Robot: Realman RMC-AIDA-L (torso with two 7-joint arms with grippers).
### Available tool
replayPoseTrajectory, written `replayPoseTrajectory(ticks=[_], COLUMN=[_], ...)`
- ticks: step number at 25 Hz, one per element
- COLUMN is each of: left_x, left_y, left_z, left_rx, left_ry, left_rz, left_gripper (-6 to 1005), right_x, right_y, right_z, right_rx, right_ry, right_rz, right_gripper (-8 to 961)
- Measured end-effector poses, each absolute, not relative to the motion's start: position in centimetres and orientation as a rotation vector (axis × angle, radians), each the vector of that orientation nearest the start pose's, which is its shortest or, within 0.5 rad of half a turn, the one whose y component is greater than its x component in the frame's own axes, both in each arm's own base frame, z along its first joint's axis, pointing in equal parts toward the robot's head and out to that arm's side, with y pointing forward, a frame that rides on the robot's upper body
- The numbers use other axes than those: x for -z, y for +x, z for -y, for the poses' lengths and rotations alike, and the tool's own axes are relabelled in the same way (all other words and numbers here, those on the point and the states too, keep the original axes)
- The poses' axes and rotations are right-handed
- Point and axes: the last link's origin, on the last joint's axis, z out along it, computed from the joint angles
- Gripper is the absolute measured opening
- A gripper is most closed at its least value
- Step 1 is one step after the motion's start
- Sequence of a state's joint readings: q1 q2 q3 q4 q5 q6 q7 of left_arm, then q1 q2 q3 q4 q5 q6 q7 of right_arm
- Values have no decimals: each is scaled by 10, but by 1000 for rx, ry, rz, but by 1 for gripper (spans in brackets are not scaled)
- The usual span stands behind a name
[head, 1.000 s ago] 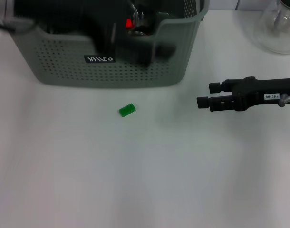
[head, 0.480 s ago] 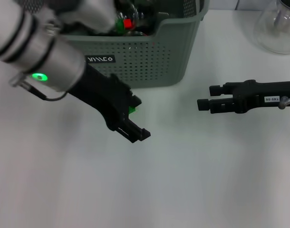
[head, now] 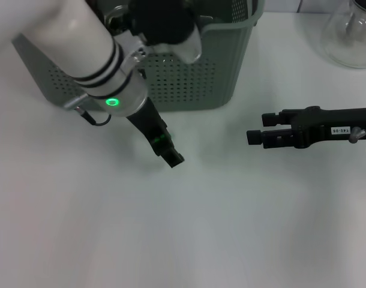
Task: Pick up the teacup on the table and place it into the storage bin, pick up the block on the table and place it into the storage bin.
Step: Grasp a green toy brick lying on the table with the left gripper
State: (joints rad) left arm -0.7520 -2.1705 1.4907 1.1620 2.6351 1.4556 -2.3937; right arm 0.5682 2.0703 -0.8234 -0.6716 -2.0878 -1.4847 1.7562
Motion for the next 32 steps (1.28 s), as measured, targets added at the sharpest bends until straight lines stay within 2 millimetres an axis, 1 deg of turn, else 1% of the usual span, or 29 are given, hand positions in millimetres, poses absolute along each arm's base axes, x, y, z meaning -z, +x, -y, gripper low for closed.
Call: replayPoseTrajectory(ticks=[1,2,3,9,19,27,32], left_x=[66,74,76,89,89,93,94], left_y=[-143,-144,-145,-153,-155,-160,-160], left_z=[-357,-360,-360,-365,-373,-377,-378], left_rx=[-611,-646,-653,-726,-714,-729,-731], left_ry=[-2799,-2763,-2756,-2743,-2687,-2650,-2647], left_rz=[548,507,499,523,518,512,510], left_gripper=[829,829,829,827,824,744,574], right_x=[18,18,18,18,19,19,19], right_y=[259,259,259,262,263,263,264], right_z=[-337,-337,-337,-335,-334,-333,-333], right_rx=[-502,-504,-505,-504,-506,-505,-505], right_ry=[-2764,-2764,-2764,-2761,-2760,-2759,-2758], right_rz=[-1059,-1060,-1062,-1069,-1073,-1074,-1074], right_gripper=[856,856,856,856,857,857,856])
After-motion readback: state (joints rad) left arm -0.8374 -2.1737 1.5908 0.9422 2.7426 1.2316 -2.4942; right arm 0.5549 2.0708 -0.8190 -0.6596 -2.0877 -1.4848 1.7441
